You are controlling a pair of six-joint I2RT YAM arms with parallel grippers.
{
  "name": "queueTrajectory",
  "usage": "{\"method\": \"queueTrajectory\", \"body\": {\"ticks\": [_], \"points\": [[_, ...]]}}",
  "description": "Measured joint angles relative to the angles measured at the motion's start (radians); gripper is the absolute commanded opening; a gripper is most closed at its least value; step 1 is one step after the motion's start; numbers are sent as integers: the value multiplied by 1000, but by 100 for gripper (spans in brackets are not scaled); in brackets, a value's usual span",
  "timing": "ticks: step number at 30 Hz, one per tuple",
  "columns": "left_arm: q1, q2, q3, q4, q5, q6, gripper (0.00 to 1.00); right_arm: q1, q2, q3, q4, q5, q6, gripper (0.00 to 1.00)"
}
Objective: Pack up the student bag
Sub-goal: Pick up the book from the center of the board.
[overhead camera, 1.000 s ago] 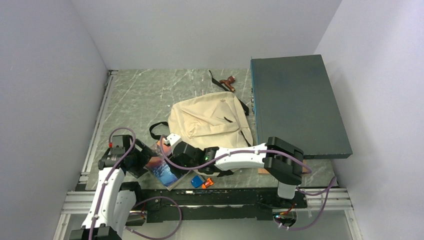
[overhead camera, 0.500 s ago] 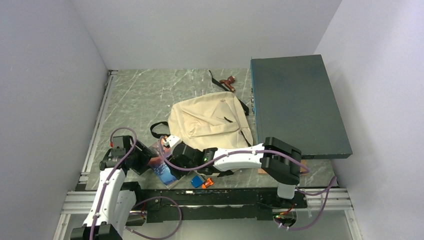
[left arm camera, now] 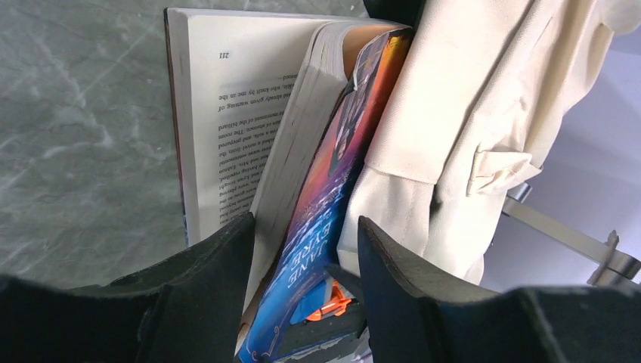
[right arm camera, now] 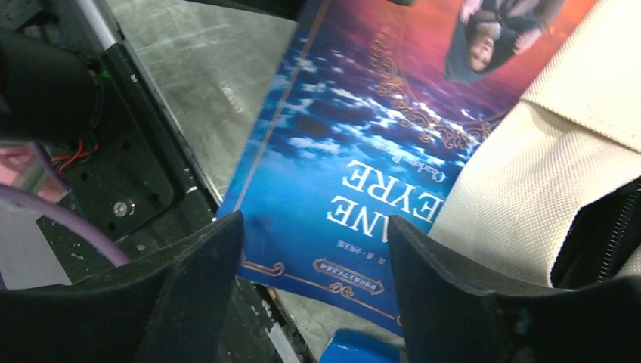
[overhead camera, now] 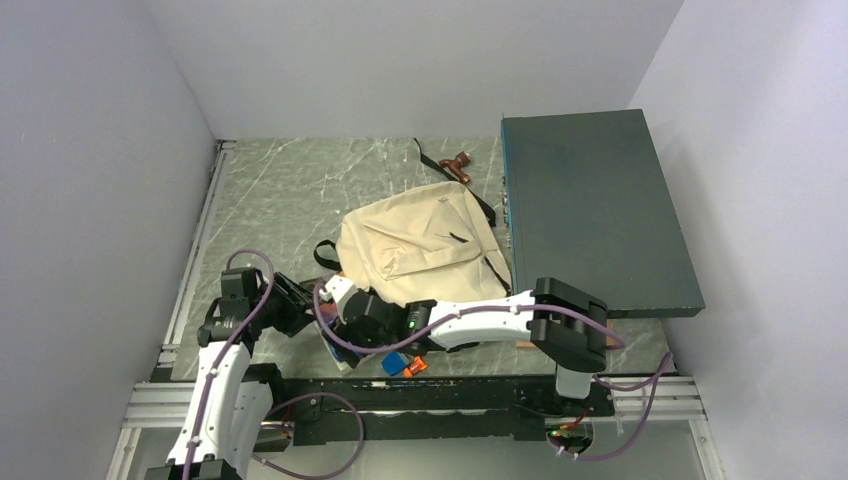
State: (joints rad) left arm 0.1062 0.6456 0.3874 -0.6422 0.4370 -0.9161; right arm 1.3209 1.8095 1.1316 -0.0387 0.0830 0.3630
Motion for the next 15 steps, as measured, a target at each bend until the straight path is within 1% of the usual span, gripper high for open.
{"method": "queueTrajectory", "body": {"ticks": [6,10,13,15], "points": [[0,12,8,2,20,-6,57,124,-50,0,11,113,-92,93],[0,10,19,-1,40,-8,57,202,-38,15,-17,236,-108,94],[0,8,23,-2,51,-14,57,219,20,82,-71,350,-95,93],[0,6,23,-2,57,-14,57,221,60,119,-98,426,-84,90]]}}
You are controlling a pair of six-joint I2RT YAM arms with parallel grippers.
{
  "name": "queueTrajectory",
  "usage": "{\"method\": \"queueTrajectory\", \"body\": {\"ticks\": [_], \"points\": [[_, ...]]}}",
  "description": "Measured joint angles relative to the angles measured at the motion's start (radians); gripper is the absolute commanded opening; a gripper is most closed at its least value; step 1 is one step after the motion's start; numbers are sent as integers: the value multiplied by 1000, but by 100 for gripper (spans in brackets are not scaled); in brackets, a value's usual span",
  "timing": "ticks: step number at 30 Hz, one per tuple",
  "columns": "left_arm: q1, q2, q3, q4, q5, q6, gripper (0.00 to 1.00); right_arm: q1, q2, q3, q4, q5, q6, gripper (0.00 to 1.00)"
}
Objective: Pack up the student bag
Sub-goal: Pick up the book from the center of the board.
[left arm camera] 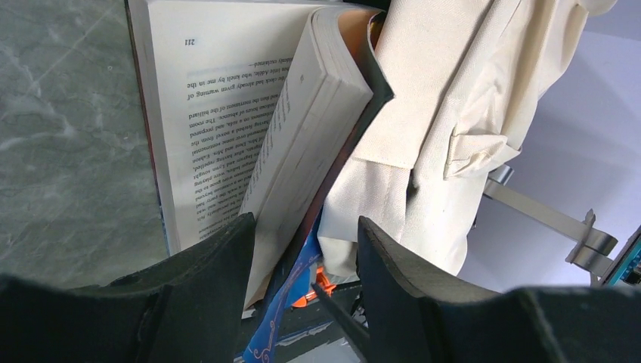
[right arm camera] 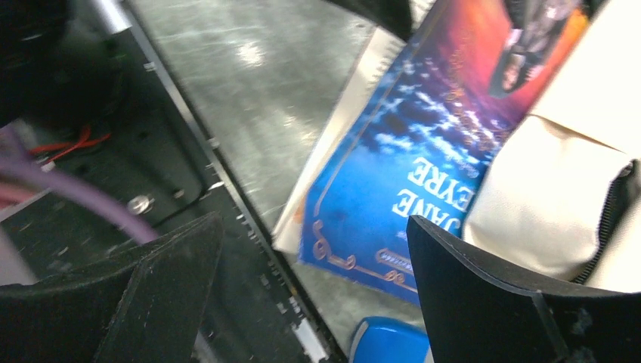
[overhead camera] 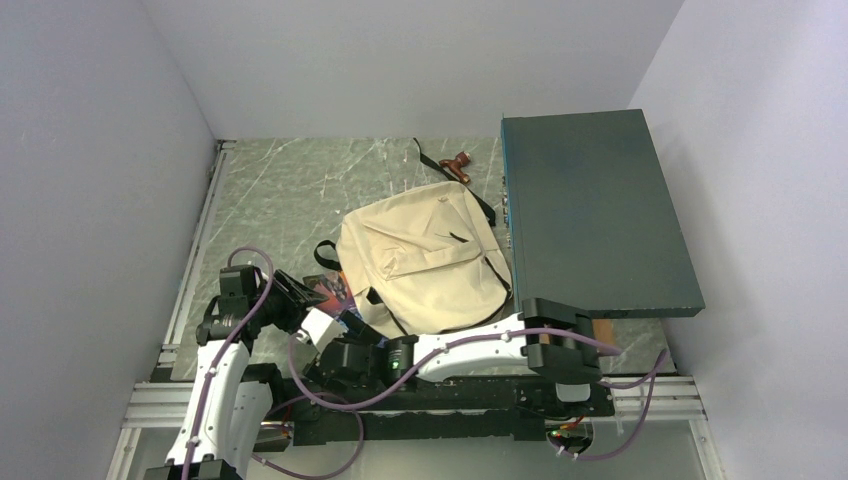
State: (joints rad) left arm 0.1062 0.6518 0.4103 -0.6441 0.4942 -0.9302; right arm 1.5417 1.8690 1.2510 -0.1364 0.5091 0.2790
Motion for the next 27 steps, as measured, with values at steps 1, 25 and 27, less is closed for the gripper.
{"method": "queueTrajectory", "body": {"ticks": [1,25,27], "points": [[0,0,0,0,3,0,56,2,18,13,-13,35,2,89],[1,26,13,-20,17,11,68,43,71,68,-90,219,57,7],[1,32,13,-21,14,21,71,37,48,55,-81,221,59,2]]}}
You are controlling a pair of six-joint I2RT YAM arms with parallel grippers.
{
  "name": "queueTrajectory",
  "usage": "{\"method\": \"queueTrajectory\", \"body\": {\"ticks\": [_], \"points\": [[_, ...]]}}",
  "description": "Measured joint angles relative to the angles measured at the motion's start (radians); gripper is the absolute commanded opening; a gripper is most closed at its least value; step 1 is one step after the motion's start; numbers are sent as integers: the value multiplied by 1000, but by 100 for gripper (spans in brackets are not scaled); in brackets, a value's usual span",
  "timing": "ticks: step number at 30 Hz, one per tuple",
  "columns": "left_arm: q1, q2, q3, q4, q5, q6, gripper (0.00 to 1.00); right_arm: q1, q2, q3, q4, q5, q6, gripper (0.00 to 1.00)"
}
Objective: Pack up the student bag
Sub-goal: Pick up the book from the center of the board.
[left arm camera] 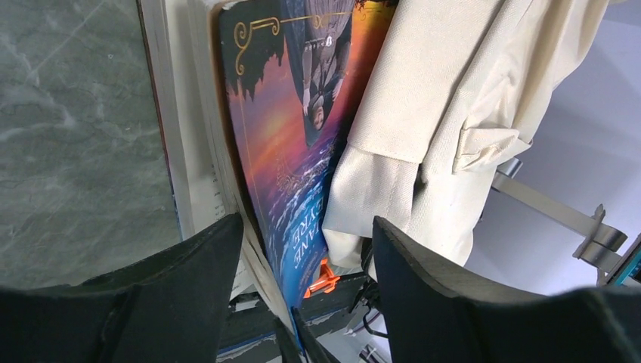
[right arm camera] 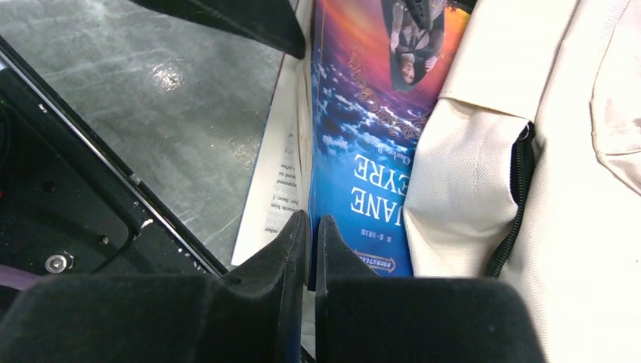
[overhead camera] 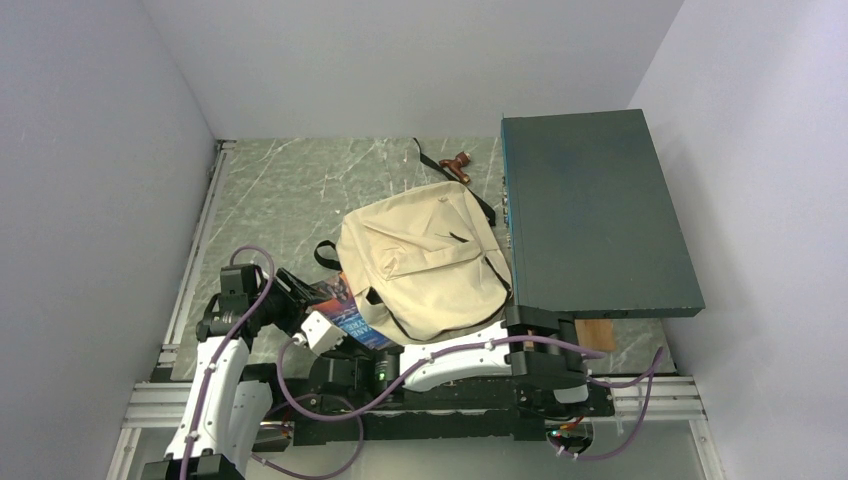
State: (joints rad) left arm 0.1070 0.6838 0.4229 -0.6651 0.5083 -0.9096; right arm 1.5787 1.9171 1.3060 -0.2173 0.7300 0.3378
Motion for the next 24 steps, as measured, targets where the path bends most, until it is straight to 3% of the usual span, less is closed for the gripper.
{"method": "queueTrajectory", "body": {"ticks": [8,12,17,24], "points": [[0,-24,0,-40,-22,32,90,-8,-18,-22,20,-3,9,0],[-2,-84,0,-96,-39,37,93,-13,-25,-33,31,-11,19,0],[-2,-126,-42,-78,1,21,88,-16,-35,-41,36,-16,23,0],[-12,-53,-129,37,86,-21,67,-19,-37,-44,39,-25,29,0]]}}
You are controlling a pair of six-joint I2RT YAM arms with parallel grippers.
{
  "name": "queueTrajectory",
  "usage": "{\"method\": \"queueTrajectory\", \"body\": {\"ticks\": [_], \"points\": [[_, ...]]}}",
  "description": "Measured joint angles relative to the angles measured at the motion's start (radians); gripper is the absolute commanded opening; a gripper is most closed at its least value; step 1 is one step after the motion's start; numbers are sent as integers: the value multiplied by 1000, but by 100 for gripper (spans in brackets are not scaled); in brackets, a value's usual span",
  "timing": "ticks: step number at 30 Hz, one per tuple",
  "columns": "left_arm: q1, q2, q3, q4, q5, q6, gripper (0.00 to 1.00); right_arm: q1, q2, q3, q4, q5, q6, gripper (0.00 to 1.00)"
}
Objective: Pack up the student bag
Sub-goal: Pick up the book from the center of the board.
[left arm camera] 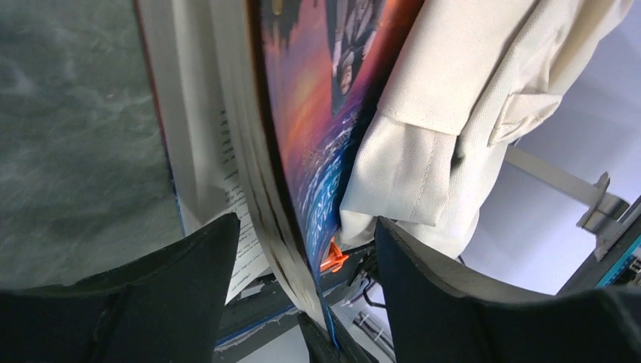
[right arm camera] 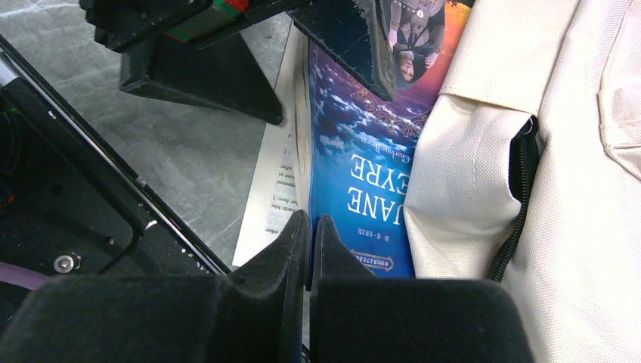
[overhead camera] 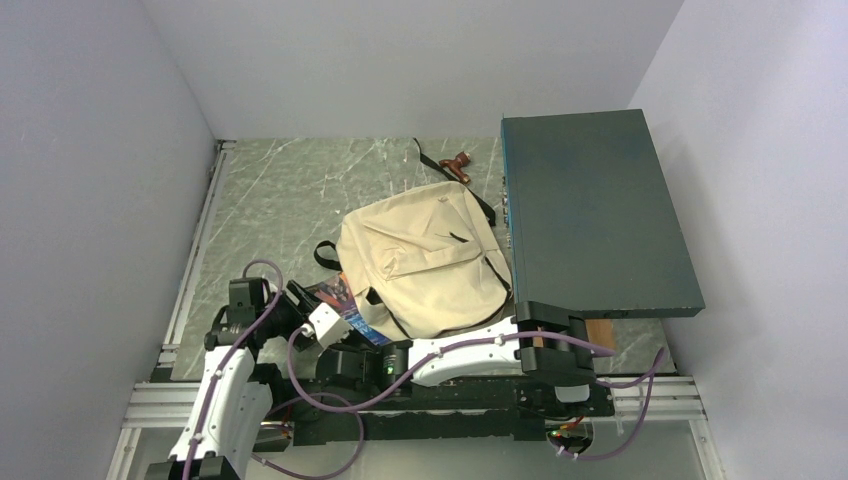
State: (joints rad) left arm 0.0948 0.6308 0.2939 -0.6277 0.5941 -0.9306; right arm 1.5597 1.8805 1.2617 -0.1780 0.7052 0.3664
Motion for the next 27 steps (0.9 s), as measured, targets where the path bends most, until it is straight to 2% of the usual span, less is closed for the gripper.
{"method": "queueTrajectory", "body": {"ticks": [4,9,11,12,13,14,15,21,24,27], "points": [[-14,28,-5,65,23,-10,56,0,0,0,0,0,1,0],[-25,33,-31,114,26,-21,47,-2,-1,0,0,0,1,1],[-28,33,-42,124,26,-25,39,-2,-2,0,0,0,1,11],[-29,33,-47,128,25,-24,33,-3,-3,0,0,-1,1,16],[-29,34,-50,131,24,-24,22,-3,-4,0,0,-1,1,21],[-29,34,-52,133,23,-20,6,-3,-7,0,-1,-4,1,26],[-29,36,-53,136,25,-8,0,-3,-11,-1,-4,-8,0,32],[-31,52,7,111,36,85,0,-12,-66,8,-77,-39,-23,65],[-33,19,51,68,31,122,0,-12,-117,32,-133,-80,-40,76],[-33,-34,133,-23,-3,155,0,-12,-171,85,-182,-135,-51,82]]}}
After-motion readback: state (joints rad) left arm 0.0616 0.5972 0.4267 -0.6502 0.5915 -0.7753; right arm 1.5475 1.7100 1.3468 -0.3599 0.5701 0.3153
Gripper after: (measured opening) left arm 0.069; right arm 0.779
